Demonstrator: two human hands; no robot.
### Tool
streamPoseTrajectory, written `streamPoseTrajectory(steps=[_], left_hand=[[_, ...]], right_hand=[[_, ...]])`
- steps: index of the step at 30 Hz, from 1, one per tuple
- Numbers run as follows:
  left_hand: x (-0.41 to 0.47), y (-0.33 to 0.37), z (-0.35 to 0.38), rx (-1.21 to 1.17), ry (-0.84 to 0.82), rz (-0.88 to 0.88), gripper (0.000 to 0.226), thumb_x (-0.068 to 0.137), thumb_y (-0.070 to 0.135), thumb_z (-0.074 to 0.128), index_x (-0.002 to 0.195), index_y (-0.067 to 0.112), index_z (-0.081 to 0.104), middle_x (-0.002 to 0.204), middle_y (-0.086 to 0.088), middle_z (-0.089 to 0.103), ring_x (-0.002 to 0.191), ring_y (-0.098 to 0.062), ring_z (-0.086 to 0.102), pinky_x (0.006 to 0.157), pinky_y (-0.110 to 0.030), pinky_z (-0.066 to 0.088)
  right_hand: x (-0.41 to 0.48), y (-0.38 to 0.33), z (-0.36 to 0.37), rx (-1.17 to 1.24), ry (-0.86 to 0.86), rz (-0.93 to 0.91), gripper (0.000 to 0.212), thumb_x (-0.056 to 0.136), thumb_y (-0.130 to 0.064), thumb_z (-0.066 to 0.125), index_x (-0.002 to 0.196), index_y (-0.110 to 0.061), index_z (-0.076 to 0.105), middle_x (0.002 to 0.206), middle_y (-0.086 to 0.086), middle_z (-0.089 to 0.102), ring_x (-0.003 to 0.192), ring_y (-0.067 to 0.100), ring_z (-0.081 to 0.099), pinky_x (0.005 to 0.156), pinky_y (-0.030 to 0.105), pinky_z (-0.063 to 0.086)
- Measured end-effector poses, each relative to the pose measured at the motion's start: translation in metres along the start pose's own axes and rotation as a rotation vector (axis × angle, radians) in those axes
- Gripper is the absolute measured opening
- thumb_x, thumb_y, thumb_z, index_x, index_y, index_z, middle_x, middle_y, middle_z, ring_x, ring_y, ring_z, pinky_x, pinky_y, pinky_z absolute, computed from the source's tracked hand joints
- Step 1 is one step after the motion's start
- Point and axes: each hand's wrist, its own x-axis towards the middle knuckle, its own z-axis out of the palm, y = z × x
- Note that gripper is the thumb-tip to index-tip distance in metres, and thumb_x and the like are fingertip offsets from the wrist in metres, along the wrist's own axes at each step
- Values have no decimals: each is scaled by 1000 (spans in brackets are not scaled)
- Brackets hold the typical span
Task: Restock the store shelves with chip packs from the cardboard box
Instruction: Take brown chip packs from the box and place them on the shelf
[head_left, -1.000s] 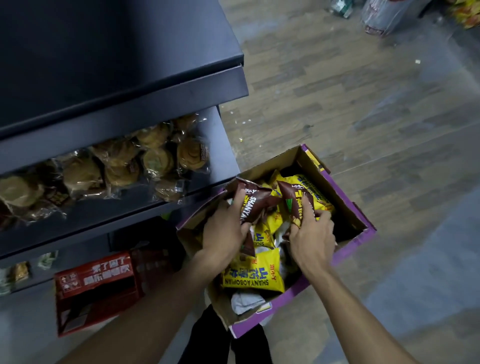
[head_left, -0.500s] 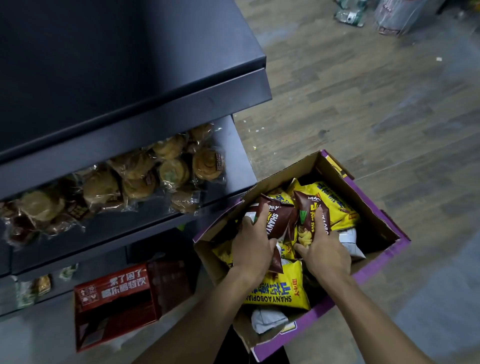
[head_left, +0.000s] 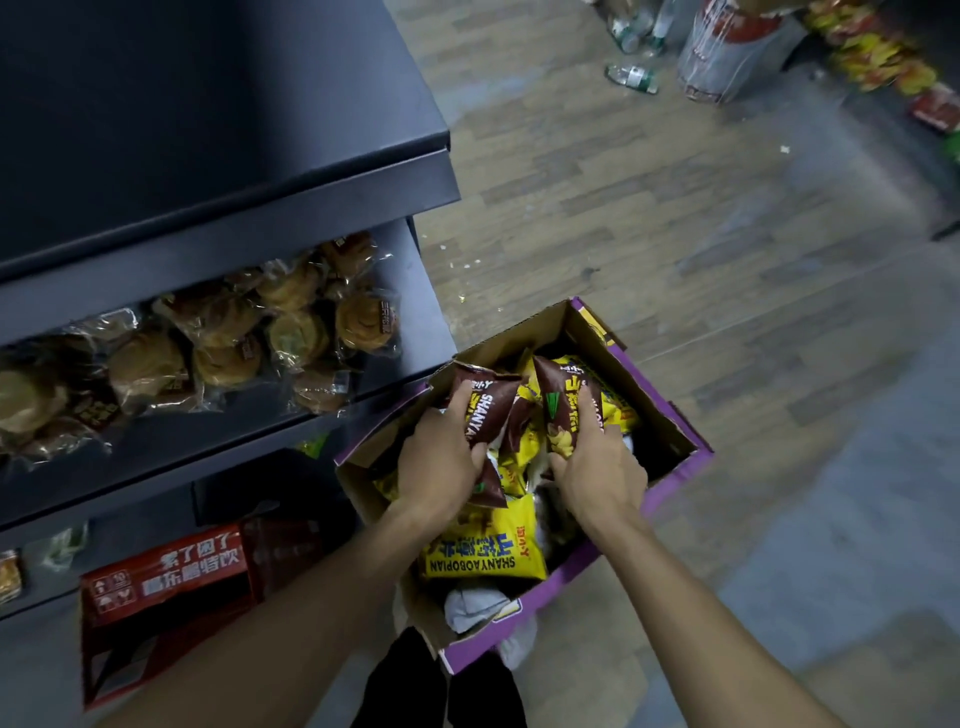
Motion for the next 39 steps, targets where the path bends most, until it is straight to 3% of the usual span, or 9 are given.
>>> streamPoseTrajectory(steps=[6, 14, 18, 21, 25, 29, 33, 39], left_hand=[[0, 0, 25, -9, -7, 12, 70, 90, 39, 64, 148, 36, 24, 115, -9, 55, 99, -29, 60, 75, -35, 48], [10, -7, 39, -90, -90, -2, 81, 85, 42, 70, 151, 33, 25, 124, -14, 47, 110, -33, 54, 88, -36, 46], [17, -12, 36, -112, -196, -23, 92, 78, 48, 76, 152, 29, 26, 136, -12, 50, 115, -28, 57, 95, -36, 50], [20, -8, 24, -148, -246, -48, 94, 74, 41, 82, 151, 27, 30, 141, -4, 53, 120, -23, 57, 99, -38, 49], [4, 2, -1, -31, -208, -41, 83, 76, 37, 80, 146, 31, 38, 132, -2, 60, 115, -24, 60, 96, -37, 50], [-23, 16, -28, 48, -210, -28, 77, 75, 43, 79, 141, 30, 43, 127, -2, 62, 112, -26, 60, 90, -37, 50], [-51, 43, -70, 67, -102, -40, 69, 75, 41, 77, 136, 30, 47, 122, -3, 64, 111, -26, 61, 88, -36, 50], [-102, 75, -144, 59, 99, 51, 50, 77, 61, 63, 112, 28, 50, 91, 0, 67, 85, -26, 66, 62, -33, 49]], right_hand=[[11, 7, 26, -61, -33, 3, 101, 87, -36, 68, 154, -36, -7, 136, 16, 38, 112, 31, 55, 78, 39, 48], [30, 12, 54, -67, -103, -17, 108, 83, -45, 72, 153, -40, -10, 133, 23, 39, 113, 37, 53, 88, 43, 48], [36, 10, 52, -52, -189, 28, 109, 83, -48, 72, 152, -42, -11, 134, 25, 40, 116, 37, 52, 90, 43, 47], [35, 8, 42, -29, -227, 32, 106, 84, -49, 70, 153, -41, -10, 133, 25, 43, 114, 36, 54, 89, 43, 47], [9, 8, 12, -22, -146, -15, 92, 89, -43, 64, 153, -43, -4, 129, 16, 50, 113, 33, 55, 87, 45, 48], [-29, 4, -30, 50, -70, -18, 92, 85, -47, 65, 152, -45, 1, 126, 12, 52, 116, 30, 54, 88, 41, 49], [-60, -4, -84, 86, -29, -39, 93, 82, -51, 64, 152, -43, 3, 125, 11, 52, 114, 30, 56, 88, 40, 49], [-119, -25, -170, 88, 70, -120, 95, 77, -54, 66, 153, -43, 8, 119, 12, 56, 109, 32, 59, 84, 40, 50]])
